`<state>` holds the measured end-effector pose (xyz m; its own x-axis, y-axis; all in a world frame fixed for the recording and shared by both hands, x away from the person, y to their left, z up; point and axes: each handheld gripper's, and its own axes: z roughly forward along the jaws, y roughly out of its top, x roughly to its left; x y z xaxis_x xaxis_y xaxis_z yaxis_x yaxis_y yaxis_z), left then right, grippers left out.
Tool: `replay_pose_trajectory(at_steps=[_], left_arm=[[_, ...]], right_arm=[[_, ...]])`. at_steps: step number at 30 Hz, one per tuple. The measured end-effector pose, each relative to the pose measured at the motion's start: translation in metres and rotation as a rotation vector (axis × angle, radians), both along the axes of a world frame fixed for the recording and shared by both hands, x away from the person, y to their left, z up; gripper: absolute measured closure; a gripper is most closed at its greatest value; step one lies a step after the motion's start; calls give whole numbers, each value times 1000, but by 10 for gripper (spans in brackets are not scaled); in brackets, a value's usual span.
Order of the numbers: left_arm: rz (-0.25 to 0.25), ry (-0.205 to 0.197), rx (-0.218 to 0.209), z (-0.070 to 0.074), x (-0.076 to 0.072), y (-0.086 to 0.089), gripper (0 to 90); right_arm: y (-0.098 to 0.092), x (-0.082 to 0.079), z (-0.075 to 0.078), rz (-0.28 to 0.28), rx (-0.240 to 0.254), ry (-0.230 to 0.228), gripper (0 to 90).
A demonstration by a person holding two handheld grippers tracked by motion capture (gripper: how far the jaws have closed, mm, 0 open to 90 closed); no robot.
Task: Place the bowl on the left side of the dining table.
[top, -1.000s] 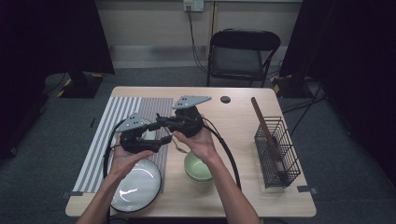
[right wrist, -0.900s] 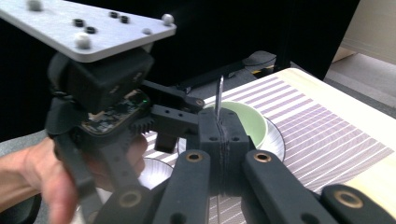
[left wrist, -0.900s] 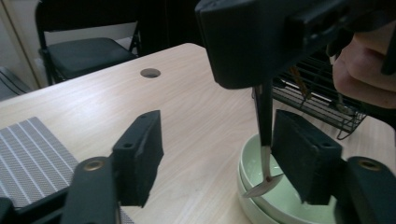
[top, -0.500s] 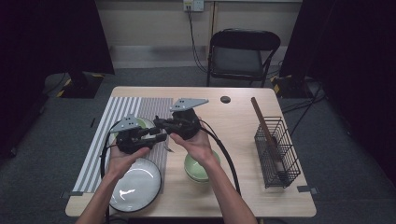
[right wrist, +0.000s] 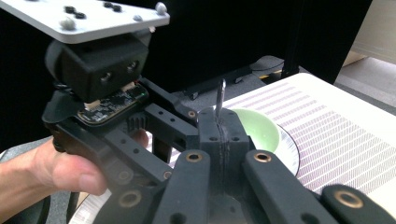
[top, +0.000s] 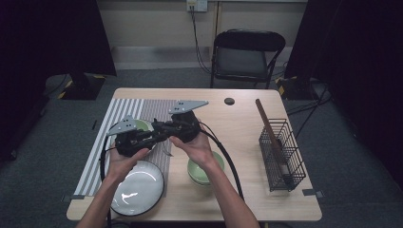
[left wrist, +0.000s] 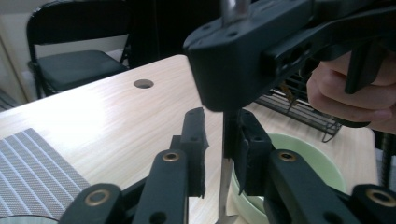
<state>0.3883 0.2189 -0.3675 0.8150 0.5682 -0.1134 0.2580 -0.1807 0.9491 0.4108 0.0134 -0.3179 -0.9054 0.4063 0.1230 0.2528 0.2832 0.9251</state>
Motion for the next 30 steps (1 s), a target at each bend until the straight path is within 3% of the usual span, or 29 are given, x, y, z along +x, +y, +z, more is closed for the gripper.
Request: replay_pose_trajectory(at_steps=[1,6,11,18,24,30], left_arm=[[6,-4,20,1,0,0,772],[-15,1,-1,1,0,2,841],[-23,4,-26,2,1,3,849],[-15,1,-15,4,0,5,852],[-39,-15,-9,4,0,5,855],[-51,-15,-32,5,0,5,858]], right_arm=[[1,1,0,-3,-2,2,900],[1,4,-1,-4,2,10,900],[0,6,1,14,18,17,898],[1,7,1,15,32,6,888],[2,9,3,29,39,9,883],[0,8,5,40,50,5,881]])
